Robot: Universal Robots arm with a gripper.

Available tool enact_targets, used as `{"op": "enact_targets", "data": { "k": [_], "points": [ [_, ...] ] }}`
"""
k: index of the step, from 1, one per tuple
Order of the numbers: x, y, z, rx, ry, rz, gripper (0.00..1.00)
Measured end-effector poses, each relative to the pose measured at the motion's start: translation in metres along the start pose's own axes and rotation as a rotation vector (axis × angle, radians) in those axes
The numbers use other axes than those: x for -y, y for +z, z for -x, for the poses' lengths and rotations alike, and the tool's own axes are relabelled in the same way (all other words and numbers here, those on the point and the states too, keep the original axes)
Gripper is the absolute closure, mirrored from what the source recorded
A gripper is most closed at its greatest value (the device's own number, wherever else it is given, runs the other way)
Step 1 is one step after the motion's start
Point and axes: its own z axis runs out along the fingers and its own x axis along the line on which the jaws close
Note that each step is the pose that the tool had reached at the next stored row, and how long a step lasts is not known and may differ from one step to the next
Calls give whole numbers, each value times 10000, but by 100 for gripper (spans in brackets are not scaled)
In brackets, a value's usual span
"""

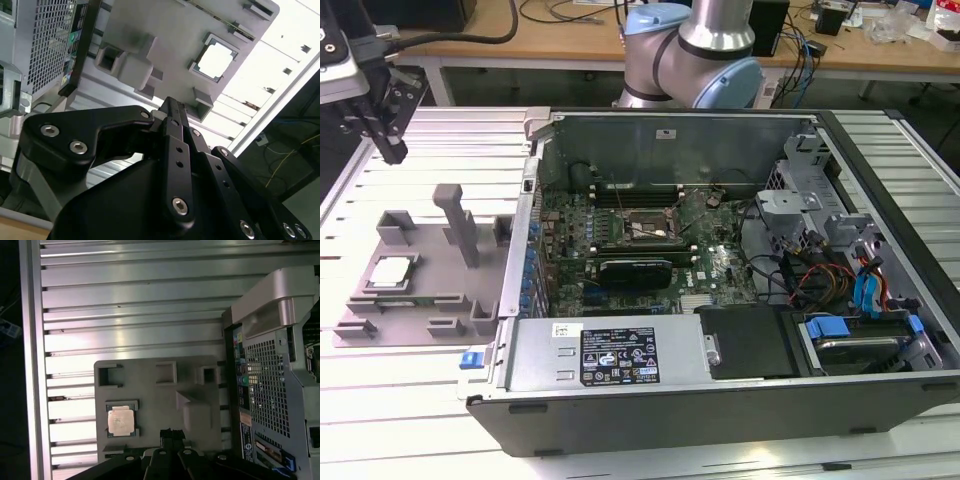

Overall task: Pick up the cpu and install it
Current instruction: 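Reach for the cpu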

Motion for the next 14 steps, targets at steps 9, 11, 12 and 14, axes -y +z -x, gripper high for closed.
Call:
{"op": "enact_targets", "data": {
  "k": [9, 11, 12, 14],
  "points": [
    [18, 142, -157, 0, -1, 0, 89],
    [24, 233, -182, 1, -1, 0, 89],
    [26, 272, -194, 0, -1, 0, 89],
    [30, 316, -208, 1, -2, 0, 89]
  ]
}}
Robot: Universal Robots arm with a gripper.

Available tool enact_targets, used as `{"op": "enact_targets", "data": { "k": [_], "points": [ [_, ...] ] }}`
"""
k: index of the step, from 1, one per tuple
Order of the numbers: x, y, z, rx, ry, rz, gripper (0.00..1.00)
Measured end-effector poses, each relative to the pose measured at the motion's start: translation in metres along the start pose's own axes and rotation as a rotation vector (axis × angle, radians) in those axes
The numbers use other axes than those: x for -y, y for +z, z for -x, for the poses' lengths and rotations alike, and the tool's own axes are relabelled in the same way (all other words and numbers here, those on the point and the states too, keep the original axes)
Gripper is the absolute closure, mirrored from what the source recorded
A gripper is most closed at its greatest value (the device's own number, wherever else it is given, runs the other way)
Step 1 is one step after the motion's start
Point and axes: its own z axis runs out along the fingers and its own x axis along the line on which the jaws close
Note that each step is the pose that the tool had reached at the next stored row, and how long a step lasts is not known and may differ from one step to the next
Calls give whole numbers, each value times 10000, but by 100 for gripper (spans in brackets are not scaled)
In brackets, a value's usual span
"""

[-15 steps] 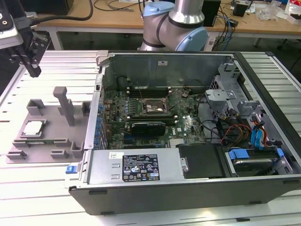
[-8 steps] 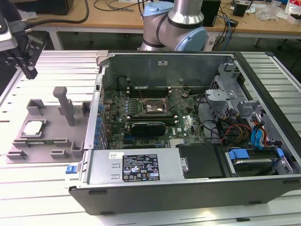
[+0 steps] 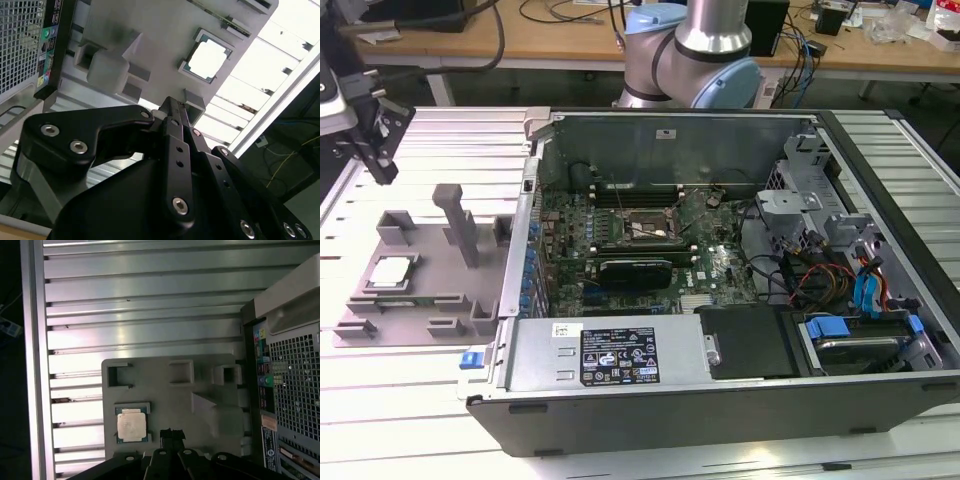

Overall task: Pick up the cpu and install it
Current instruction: 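Reach for the cpu, then pick up the cpu and move it towards the insertion slot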

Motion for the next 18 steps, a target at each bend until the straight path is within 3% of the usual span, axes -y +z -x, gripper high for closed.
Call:
{"op": "enact_targets", "data": {
  "k": [9, 18],
  "points": [
    [49, 210, -78, -1, -10, 0, 89],
    [50, 219, -78, -1, -11, 0, 89]
  ]
}}
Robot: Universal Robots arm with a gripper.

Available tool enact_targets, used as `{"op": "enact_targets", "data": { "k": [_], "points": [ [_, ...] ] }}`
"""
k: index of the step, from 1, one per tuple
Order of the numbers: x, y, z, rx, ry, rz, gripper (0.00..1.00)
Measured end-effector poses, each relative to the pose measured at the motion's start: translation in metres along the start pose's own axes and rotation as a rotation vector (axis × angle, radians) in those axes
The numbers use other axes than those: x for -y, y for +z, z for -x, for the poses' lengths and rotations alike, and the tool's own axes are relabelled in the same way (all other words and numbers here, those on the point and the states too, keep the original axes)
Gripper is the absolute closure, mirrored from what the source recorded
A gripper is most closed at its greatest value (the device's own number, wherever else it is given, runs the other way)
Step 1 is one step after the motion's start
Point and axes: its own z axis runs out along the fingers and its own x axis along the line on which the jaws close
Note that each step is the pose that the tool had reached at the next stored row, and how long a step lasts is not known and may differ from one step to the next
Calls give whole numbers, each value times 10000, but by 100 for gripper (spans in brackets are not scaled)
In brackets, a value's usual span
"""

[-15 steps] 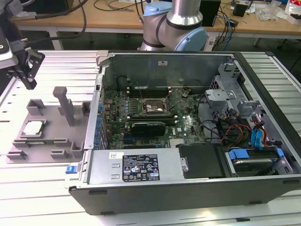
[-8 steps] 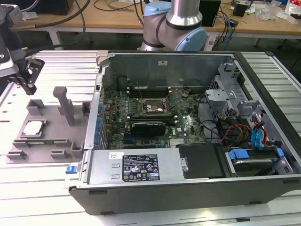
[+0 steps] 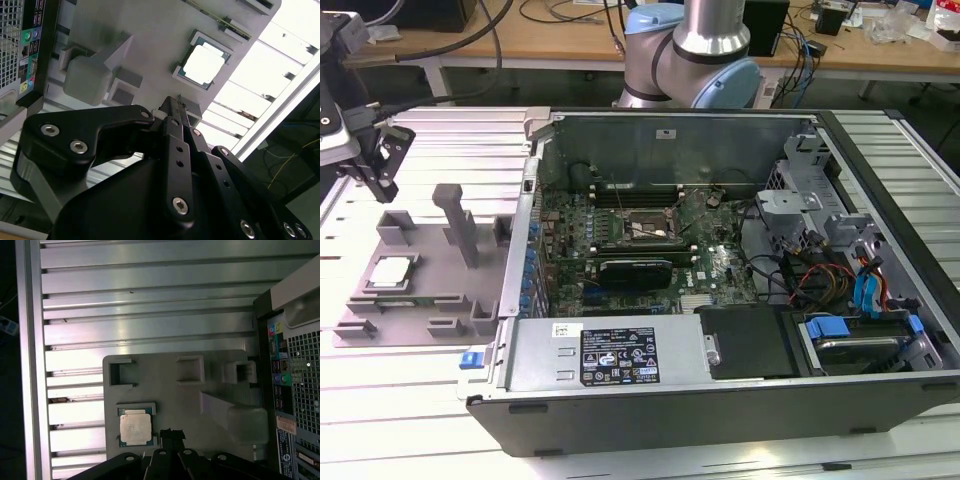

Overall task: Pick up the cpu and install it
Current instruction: 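Pick up the cpu and move it towards the insertion slot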

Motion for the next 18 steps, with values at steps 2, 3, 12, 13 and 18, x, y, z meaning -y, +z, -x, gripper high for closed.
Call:
{"op": "enact_targets", "data": {
  "k": [2, 3, 12, 13, 18],
  "points": [
    [0, 0, 0, 0, 0, 0, 89],
    [0, 0, 0, 0, 0, -1, 89],
    [20, 104, -87, 6, -1, -8, 89],
    [33, 123, -106, 5, -1, -9, 89],
    [70, 191, -165, 7, 0, -7, 89]
  ]
}}
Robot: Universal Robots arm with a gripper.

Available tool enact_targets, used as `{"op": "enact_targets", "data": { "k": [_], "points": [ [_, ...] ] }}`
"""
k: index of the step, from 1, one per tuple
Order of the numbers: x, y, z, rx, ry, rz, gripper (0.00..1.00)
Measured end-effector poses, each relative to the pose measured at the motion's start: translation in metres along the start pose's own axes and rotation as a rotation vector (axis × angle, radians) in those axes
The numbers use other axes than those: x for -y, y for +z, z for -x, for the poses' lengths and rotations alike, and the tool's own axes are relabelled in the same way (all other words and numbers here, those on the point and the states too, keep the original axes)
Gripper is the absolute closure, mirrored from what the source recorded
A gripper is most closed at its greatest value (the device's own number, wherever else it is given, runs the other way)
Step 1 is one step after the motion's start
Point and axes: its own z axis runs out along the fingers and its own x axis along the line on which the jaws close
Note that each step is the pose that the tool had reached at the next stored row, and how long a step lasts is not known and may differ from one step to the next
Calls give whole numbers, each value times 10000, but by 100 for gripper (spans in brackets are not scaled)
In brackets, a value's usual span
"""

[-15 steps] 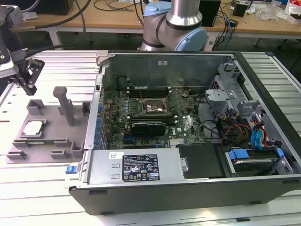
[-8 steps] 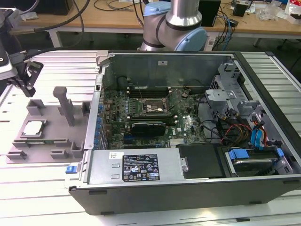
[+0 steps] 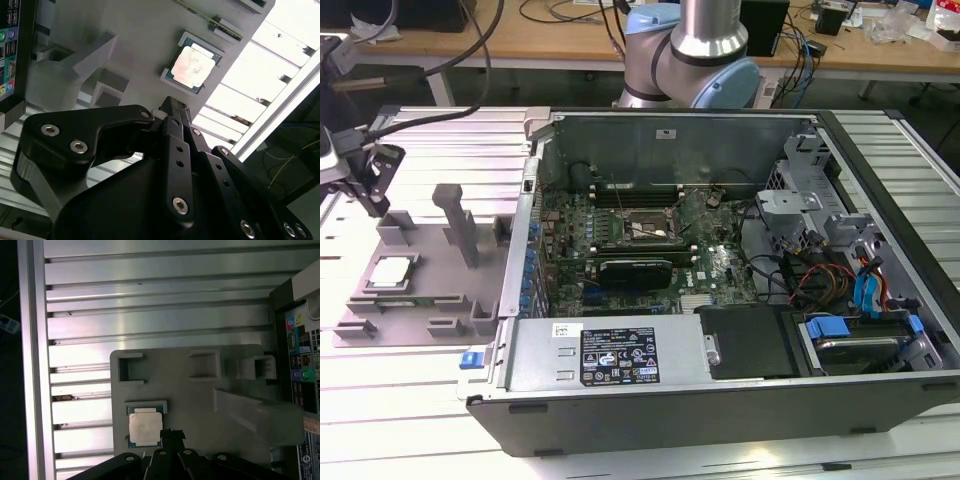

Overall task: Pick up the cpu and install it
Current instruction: 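Pick up the cpu and move it towards the insertion slot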

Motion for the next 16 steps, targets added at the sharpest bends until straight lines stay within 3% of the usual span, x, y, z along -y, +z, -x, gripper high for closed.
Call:
{"op": "enact_targets", "data": {
  "k": [16],
  "points": [
    [20, 140, -106, 40, -2, 2, 89]
  ]
}}
